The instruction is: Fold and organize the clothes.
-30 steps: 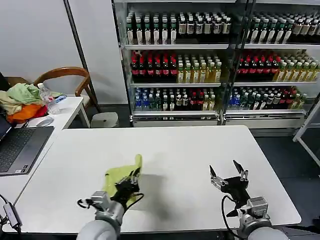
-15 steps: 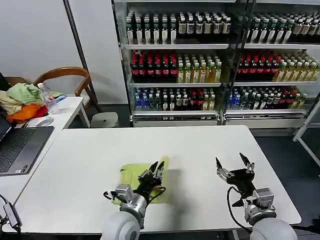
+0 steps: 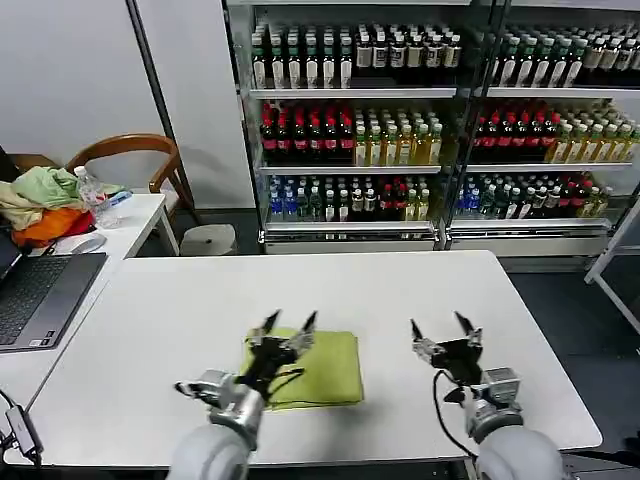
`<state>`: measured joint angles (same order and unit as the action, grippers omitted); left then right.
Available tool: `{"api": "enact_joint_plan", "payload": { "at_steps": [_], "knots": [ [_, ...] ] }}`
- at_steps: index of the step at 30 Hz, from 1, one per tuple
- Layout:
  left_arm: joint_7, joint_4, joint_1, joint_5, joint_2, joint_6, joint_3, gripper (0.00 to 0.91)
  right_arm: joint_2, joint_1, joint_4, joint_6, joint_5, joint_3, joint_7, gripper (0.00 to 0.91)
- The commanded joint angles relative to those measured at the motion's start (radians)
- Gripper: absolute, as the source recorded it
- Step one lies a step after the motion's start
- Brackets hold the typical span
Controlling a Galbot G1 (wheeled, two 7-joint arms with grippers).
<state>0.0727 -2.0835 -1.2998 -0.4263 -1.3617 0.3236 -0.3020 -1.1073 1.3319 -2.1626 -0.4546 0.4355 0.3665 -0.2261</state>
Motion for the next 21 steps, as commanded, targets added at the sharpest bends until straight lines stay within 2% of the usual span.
{"api": "enact_joint_plan", "payload": {
  "at_steps": [1, 3, 8, 13, 21],
  "knots": [
    [-0.053, -0.044, -0.138, 0.048, 0.207, -0.058, -0.334, 0.907, -0.048, -0.066, 0.068, -0.067, 0.187, -0.276, -0.015, 0.907],
    [-0.056, -0.043, -0.154, 0.03, 0.212, -0.058, -0.362, 0.907, -0.056, -0.089, 0.108, -0.067, 0.213, -0.308, -0.017, 0.907],
    [-0.056, -0.035, -0.165, 0.032, 0.172, -0.056, -0.341, 0.907, -0.085, -0.139, 0.21, -0.088, 0.343, -0.331, -0.04, 0.907],
    [-0.054, -0.031, -0.179, 0.029, 0.16, -0.056, -0.352, 0.907, -0.071, -0.138, 0.209, -0.089, 0.365, -0.317, -0.061, 0.907],
    [-0.054, -0.034, -0.184, 0.011, 0.16, -0.043, -0.334, 0.907, -0.074, -0.109, 0.2, -0.067, 0.355, -0.276, -0.052, 0.907]
  ]
}}
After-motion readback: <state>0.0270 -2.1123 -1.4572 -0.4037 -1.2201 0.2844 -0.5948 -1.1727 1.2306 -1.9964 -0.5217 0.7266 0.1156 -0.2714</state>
